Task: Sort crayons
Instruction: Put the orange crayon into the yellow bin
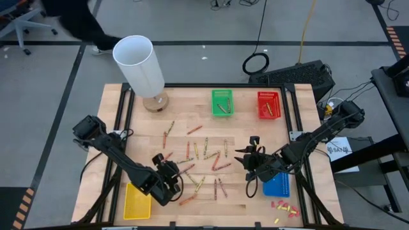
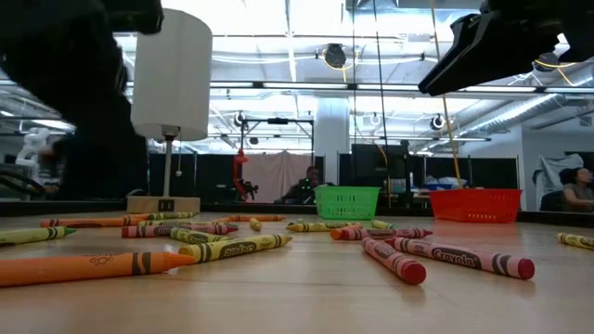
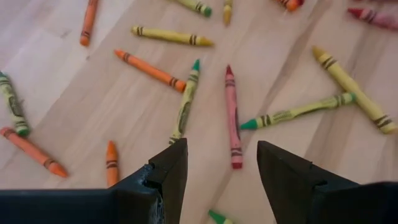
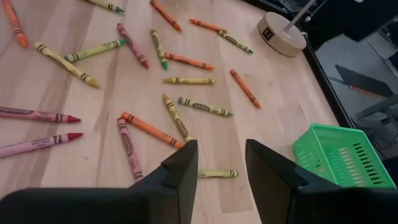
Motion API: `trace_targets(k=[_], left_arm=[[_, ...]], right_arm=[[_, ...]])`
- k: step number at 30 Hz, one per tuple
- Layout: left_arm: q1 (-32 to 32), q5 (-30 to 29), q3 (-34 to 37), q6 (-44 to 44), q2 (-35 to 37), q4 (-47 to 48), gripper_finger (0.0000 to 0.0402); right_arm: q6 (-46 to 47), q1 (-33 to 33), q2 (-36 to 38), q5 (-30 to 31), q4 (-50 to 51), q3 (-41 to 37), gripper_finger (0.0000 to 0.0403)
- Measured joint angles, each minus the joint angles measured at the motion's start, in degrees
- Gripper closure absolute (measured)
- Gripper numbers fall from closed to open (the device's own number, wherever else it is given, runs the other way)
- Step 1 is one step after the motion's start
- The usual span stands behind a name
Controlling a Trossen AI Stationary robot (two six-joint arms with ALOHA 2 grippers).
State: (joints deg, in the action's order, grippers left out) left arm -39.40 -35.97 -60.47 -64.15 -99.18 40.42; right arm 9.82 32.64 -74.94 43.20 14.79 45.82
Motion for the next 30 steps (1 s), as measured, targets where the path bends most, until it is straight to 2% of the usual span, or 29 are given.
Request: trace_targets(k=[8,11,15,18,21,27,30], left_arm=[[-0.03,1.93,0.92,0.03,-2.63,-0.69,0.0212],[0.14,5.43,0.92,-0.25,-2.36,0.79,0.0212],[0.81,14.69,0.51,-9.05,-1.34,8.53,0.0212],[0.81,15.64,0.51,-13.51,-1.09,14.01,0.0212],[0.82,15.24,0.51,-13.57,-1.09,16.98,0.0212],[2.18,16.37,0.49,-8.65,-1.09,16.44,0.0212],[3.74,19.36,0.49,-8.4,-1.09,16.54,0.0212]], right_arm=[[1.68,0.04,0.0,0.0,-0.02,0.0,0.0284],[1.68,0.04,0.0,0.0,-0.17,0.0,0.0284],[1.68,0.04,0.0,0.0,-0.2,0.02,0.0284],[1.68,0.04,0.0,0.0,-0.2,0.02,0.0284],[1.68,0.04,0.01,0.0,-0.21,0.02,0.0284],[1.58,0.04,0.02,0.0,-0.2,0.02,0.0284],[1.53,0.04,0.02,0.04,-0.2,0.02,0.0284]])
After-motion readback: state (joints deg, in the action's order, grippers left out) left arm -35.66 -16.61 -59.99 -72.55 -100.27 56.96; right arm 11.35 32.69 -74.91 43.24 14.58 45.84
